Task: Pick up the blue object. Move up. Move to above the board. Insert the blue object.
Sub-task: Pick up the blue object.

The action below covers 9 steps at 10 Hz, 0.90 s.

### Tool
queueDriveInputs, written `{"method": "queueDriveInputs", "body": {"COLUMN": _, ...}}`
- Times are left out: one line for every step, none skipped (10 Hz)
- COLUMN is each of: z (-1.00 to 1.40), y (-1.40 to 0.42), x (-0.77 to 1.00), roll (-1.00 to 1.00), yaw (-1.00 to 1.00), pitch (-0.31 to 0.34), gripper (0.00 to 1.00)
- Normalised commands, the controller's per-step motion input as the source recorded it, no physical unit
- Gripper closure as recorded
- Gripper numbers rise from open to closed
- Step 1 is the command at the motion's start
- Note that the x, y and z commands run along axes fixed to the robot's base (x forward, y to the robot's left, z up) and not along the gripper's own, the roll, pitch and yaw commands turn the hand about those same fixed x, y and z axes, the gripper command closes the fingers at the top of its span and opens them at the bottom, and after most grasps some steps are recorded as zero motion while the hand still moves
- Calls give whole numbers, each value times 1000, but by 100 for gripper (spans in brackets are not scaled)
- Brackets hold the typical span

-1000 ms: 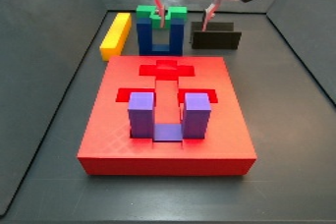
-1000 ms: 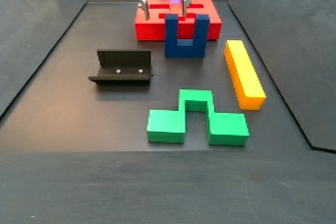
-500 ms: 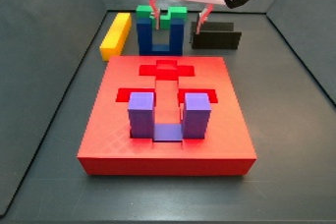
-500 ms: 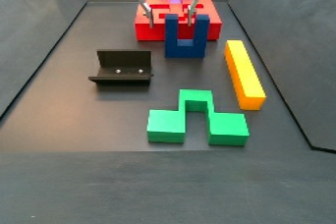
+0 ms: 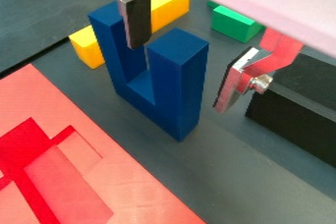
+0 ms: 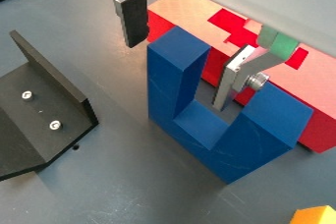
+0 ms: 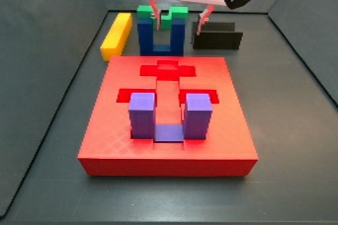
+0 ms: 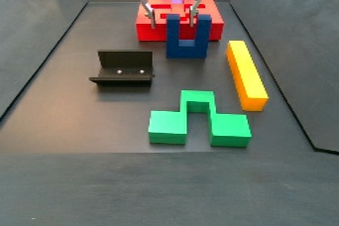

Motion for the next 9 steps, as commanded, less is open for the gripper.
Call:
{"method": "queueDriveInputs", "body": {"z": 0, "y": 0, "x": 0, "roll": 0, "yaw": 0, "pitch": 0, "gripper": 100}}
{"method": "queueDriveInputs", "body": {"z": 0, "y": 0, "x": 0, "roll": 0, "yaw": 0, "pitch": 0, "gripper": 100}}
{"method": "queueDriveInputs", "body": {"z": 0, "y": 0, "x": 0, "roll": 0, "yaw": 0, "pitch": 0, "gripper": 100}}
{"method": "queueDriveInputs", "body": {"z": 0, "y": 0, "x": 0, "roll": 0, "yaw": 0, "pitch": 0, "gripper": 100}}
{"method": "queueDriveInputs", "body": {"z": 0, "y": 0, "x": 0, "roll": 0, "yaw": 0, "pitch": 0, "gripper": 100}}
{"method": "queueDriveInputs", "body": {"z": 0, "y": 0, "x": 0, "roll": 0, "yaw": 0, "pitch": 0, "gripper": 100}}
{"method": "queueDriveInputs", "body": {"z": 0, "y": 0, "x": 0, "roll": 0, "yaw": 0, "pitch": 0, "gripper": 100}}
{"method": "queueDriveInputs", "body": {"z": 0, "y": 0, "x": 0, "roll": 0, "yaw": 0, "pitch": 0, "gripper": 100}}
{"method": "queueDriveInputs", "body": {"z": 0, "y": 0, "x": 0, "roll": 0, "yaw": 0, "pitch": 0, "gripper": 100}}
